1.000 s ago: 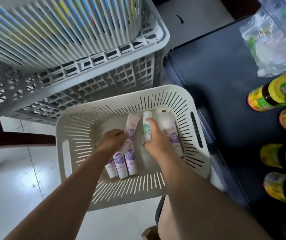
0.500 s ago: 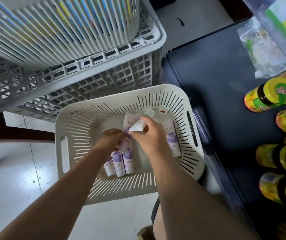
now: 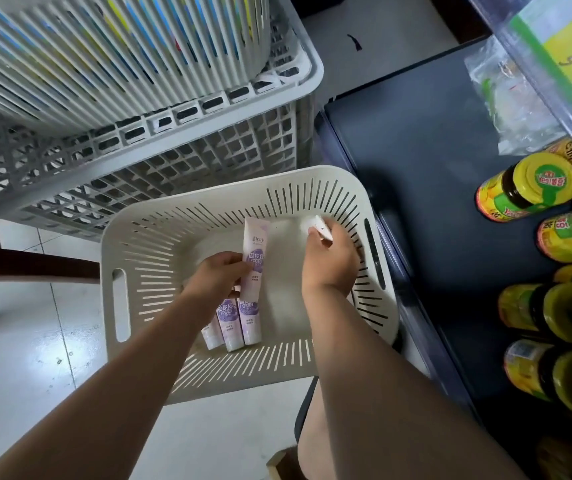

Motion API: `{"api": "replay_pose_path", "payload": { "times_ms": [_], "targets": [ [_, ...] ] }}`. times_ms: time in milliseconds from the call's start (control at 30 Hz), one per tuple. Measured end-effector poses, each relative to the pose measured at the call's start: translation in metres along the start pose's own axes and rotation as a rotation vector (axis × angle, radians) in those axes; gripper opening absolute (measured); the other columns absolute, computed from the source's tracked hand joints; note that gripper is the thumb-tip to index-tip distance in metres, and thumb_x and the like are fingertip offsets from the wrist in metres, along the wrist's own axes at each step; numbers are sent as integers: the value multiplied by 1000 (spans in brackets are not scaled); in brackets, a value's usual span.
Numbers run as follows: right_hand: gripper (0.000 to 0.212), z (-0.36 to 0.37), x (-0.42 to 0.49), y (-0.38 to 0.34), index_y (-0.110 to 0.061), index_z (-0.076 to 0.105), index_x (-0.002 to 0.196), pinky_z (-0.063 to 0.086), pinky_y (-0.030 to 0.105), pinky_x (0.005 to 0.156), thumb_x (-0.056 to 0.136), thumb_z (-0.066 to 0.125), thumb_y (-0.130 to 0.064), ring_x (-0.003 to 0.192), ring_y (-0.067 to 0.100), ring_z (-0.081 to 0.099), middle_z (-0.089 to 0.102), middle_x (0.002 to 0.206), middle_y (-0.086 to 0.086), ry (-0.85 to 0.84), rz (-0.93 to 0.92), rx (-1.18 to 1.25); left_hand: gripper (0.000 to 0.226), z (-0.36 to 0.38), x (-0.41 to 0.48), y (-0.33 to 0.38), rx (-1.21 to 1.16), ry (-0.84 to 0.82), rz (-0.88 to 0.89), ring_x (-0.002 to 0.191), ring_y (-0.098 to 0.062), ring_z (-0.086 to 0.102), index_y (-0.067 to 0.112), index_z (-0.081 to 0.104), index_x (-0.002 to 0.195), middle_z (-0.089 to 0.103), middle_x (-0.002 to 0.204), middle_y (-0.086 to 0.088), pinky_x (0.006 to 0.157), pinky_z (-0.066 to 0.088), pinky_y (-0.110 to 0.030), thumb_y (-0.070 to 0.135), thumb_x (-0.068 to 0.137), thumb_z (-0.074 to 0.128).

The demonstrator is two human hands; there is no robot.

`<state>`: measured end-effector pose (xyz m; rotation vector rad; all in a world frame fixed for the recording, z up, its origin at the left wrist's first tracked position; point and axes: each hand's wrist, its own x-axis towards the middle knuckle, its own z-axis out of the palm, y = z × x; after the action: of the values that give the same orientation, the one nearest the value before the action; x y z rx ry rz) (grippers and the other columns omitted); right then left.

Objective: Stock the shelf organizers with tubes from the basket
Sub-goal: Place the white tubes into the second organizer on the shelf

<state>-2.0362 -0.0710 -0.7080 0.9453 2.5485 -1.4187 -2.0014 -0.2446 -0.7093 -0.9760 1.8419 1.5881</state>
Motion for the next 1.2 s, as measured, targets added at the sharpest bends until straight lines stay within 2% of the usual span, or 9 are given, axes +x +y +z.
{"api": "replay_pose_path", "payload": {
  "times_ms": [167, 333, 467, 600, 700, 800, 933, 1067, 1200],
  "targets": [
    [20, -12, -2, -9, -17, 76, 105, 39, 21, 78, 87, 75, -27, 85, 7, 43, 60, 112, 5, -86, -243, -127, 18, 2, -22, 10, -46, -29, 101, 77, -20, 72, 11, 71, 112, 76, 96, -13, 61, 58, -30, 7, 95, 66],
    [20, -42, -13, -44, -15, 72, 96, 46, 29, 66, 83, 71, -30, 83, 26, 64, 72, 91, 3, -188, -236, -153, 19, 2, -68, 32, -119, -66, 258, 83, -20, 73, 10, 70, 113, 77, 99, -9, 70, 60, -31, 6, 95, 65],
    [39, -79, -26, -84, -29, 66, 112, 61, 38, 73, 74, 66, -36, 82, 25, 68, 73, 91, -5, -268, -154, 26, 18, 3, -106, 56, -146, -90, 425, 83, -21, 68, 11, 70, 111, 75, 101, -11, 68, 55, -28, 4, 96, 63],
    [17, -124, -41, -138, -16, 67, 97, 61, 44, 62, 81, 72, -15, 59, 27, 64, 74, 84, 15, -411, -24, 282, 17, 12, -141, 86, -203, -127, 552, 81, -20, 64, 11, 66, 114, 73, 102, -14, 65, 50, -32, 9, 99, 59],
    [44, -174, -56, -174, -6, 58, 112, 63, 42, 67, 77, 85, -8, 68, 31, 66, 71, 91, 21, -512, -15, 373, 17, 23, -170, 117, -277, -154, 629, 81, -13, 68, 16, 63, 117, 75, 98, -2, 62, 50, -25, 15, 101, 57],
    [46, -231, -77, -199, -4, 56, 112, 64, 39, 75, 76, 84, 4, 78, 34, 69, 70, 94, 18, -568, -128, 406, 16, 39, -203, 151, -304, -233, 725, 77, -15, 67, 9, 63, 115, 73, 92, -4, 60, 50, -24, 9, 99, 59],
    [38, -304, -97, -218, -13, 62, 107, 63, 34, 64, 78, 85, -5, 64, 27, 72, 72, 83, 16, -400, -310, 284, 13, 73, -252, 189, -288, -366, 856, 85, -15, 64, 7, 65, 108, 72, 96, -10, 72, 49, -29, 8, 96, 62],
    [33, -381, -112, -223, -16, 62, 91, 49, 26, 49, 72, 90, -15, 51, 12, 57, 60, 62, 1, -86, -474, 151, 18, 109, -301, 215, -311, -519, 888, 87, -23, 65, 16, 67, 109, 72, 100, -17, 74, 49, -38, 15, 91, 68],
    [30, -460, -127, -209, -23, 64, 76, 56, 41, 65, 62, 89, -31, 63, 14, 62, 69, 70, -2, 175, -508, 28, 21, 149, -342, 232, -238, -617, 985, 89, -30, 66, 9, 65, 114, 74, 104, -18, 80, 55, -44, 1, 95, 61]
  ]
}}
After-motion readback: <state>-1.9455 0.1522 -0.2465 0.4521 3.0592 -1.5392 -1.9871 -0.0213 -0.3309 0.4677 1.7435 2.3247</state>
